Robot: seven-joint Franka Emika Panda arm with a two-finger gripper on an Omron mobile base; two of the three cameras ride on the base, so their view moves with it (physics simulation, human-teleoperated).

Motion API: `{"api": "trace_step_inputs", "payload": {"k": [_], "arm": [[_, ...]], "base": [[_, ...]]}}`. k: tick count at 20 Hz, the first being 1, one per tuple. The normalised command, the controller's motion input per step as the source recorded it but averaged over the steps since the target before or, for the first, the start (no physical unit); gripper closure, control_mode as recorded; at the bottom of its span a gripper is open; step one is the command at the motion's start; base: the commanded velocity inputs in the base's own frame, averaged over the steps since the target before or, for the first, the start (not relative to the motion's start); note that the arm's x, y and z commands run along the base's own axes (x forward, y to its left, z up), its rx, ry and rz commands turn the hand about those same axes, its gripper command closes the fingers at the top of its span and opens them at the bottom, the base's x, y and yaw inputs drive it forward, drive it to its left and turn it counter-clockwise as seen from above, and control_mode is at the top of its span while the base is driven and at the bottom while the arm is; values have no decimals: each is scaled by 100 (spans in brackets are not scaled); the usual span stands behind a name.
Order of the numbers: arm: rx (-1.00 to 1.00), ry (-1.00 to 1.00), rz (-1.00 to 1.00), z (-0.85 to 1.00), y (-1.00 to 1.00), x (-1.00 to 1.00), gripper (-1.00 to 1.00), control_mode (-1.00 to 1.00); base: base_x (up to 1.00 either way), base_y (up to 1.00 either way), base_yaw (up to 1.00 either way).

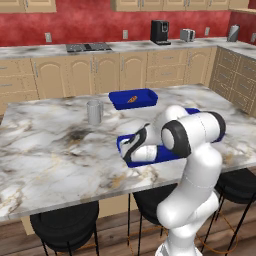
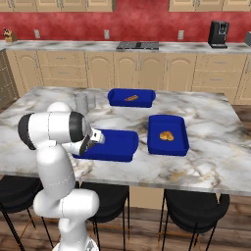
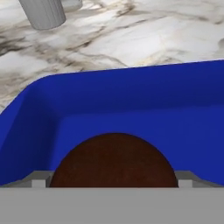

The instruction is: Take the cupcake and cake from the fridge and place them on the empty tray on the dining counter.

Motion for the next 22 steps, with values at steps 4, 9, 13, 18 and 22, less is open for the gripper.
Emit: {"api": "trace_step_inputs", "payload": {"k": [4, 9, 13, 18, 22], "arm": [[-1, -8, 0, -33, -9, 49, -100, -100], [-5, -17, 0, -20, -9, 68, -100, -100], [-1, -19, 0, 0, -11, -2, -100, -100], [0, -11, 0, -13, -10, -83, -100, -100], [0, -7, 0, -7, -40, -100, -100, -100]], "base": [[0, 0, 0], [0, 0, 0], [0, 0, 0], [0, 0, 0], [0, 0, 0]]}}
